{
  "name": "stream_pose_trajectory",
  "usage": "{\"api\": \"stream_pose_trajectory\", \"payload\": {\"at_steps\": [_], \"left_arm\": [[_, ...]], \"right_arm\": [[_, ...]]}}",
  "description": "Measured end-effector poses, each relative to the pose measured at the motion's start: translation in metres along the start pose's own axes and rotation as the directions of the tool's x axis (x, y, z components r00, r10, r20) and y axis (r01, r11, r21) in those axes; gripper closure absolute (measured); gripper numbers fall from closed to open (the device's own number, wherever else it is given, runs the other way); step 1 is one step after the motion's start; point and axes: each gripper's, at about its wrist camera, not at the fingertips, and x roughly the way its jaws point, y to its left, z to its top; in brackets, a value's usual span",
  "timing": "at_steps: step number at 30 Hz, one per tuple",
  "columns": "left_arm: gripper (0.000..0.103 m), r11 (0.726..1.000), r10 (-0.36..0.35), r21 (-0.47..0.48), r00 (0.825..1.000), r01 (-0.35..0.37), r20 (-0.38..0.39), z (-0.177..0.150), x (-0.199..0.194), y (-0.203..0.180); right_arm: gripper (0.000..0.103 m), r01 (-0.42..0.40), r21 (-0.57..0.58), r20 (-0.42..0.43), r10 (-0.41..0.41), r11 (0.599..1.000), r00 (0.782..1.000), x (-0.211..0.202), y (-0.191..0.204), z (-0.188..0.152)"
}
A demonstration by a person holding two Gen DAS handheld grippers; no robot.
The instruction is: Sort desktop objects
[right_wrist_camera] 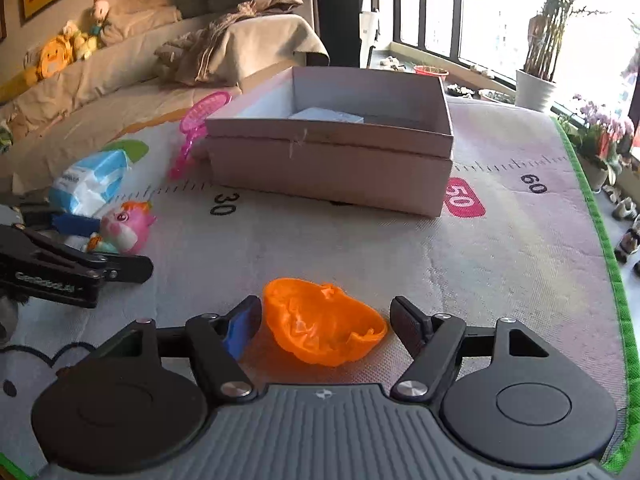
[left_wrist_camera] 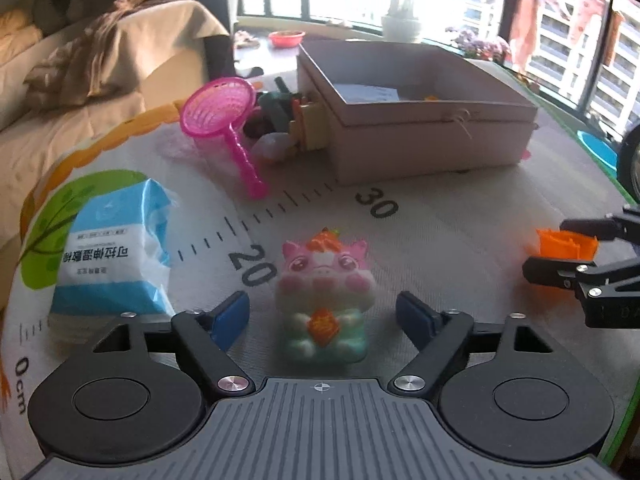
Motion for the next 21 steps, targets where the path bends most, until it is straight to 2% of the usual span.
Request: {"api": "stream_pose_trajectory", "payload": {"at_steps": [1,2,3,7,12,15,18,21], "left_arm": [[0.029,1.000,0.004,-0.005,1.000,-0.004,0.002,0.000,-0.001,-0.001],[0.038,1.000,0.007,-0.008,1.000,-0.007,0.006,0.000,-0.003,-0.002],[0.048,1.000,0.011,-0.010,1.000,-0.011,0.008,0.000,-0.004,-0.002],[0.050,1.000,0.010,0.006,1.000,-0.010,0.008,-0.006,-0.012,-0.012],[0.051,0.995,-0.061,0.086,0.998,0.060,0.011,-0.016,-0.038,-0.034],[0.051,0.988,-0.093,0.131,0.991,0.081,0.091,0.008,-0.061,-0.041],[0.051,0.980,-0.117,0.183,0.970,0.078,0.213,0.048,-0.073,-0.048],[0.050,0.974,-0.118,0.219,0.950,0.054,0.290,0.083,-0.062,-0.055]], "right_arm": [[0.038,0.003,0.004,0.000,-0.003,1.000,1.000,-0.001,-0.001,0.001],[0.046,0.003,0.004,0.001,-0.003,1.000,1.000,-0.001,-0.002,0.001],[0.046,0.000,0.003,0.000,0.000,1.000,1.000,-0.002,-0.003,0.002],[0.046,-0.003,-0.052,0.019,0.004,0.999,1.000,-0.010,0.005,0.001],[0.046,-0.034,-0.172,0.037,0.041,0.985,0.998,-0.034,0.017,0.002],[0.046,-0.043,-0.193,0.093,0.062,0.980,0.994,-0.060,0.009,0.013],[0.046,-0.014,-0.161,0.170,0.042,0.987,0.984,-0.079,-0.005,0.033],[0.046,0.005,-0.114,0.232,0.022,0.993,0.972,-0.090,-0.020,0.057]]}}
